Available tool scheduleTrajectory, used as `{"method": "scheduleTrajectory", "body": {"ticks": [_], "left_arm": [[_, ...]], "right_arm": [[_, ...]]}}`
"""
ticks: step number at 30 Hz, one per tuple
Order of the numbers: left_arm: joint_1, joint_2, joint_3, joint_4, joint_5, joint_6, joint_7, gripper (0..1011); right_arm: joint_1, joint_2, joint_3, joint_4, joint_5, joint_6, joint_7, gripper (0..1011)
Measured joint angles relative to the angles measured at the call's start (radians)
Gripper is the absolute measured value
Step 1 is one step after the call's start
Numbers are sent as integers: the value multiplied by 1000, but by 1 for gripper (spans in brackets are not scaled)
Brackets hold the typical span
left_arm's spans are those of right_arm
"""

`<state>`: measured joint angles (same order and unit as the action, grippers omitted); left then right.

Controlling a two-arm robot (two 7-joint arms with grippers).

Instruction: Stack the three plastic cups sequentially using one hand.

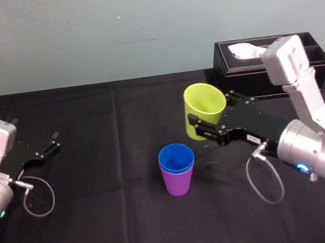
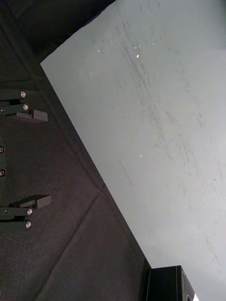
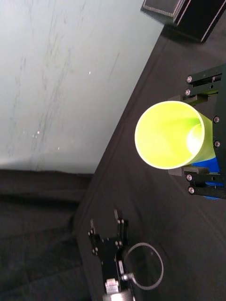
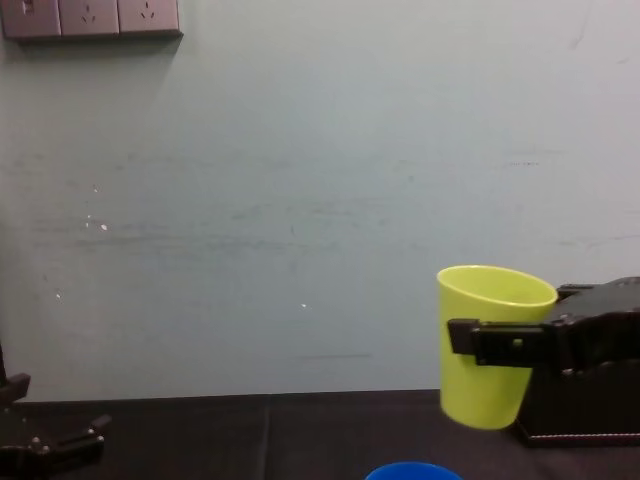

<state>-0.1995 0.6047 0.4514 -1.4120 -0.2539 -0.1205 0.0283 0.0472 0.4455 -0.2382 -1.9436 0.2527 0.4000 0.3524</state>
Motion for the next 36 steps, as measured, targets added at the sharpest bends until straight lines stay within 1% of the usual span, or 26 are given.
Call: {"method": "scheduleTrajectory", "body": {"ticks": [7,19,25,36], "left_arm": [[0,0,0,0,0,0,0,1010],[0,0,0,0,0,0,0,1010],[0,0,0,0,0,0,0,1010],[0,0,0,0,0,0,0,1010]], "right_arm": [[10,10,-47,-8,2,4,0,736],[20,10,-103,4,-1,3,-8,736],[23,9,-114,11,-5,1,-12,736],[18,8,-123,24,-8,-2,-16,736]]}}
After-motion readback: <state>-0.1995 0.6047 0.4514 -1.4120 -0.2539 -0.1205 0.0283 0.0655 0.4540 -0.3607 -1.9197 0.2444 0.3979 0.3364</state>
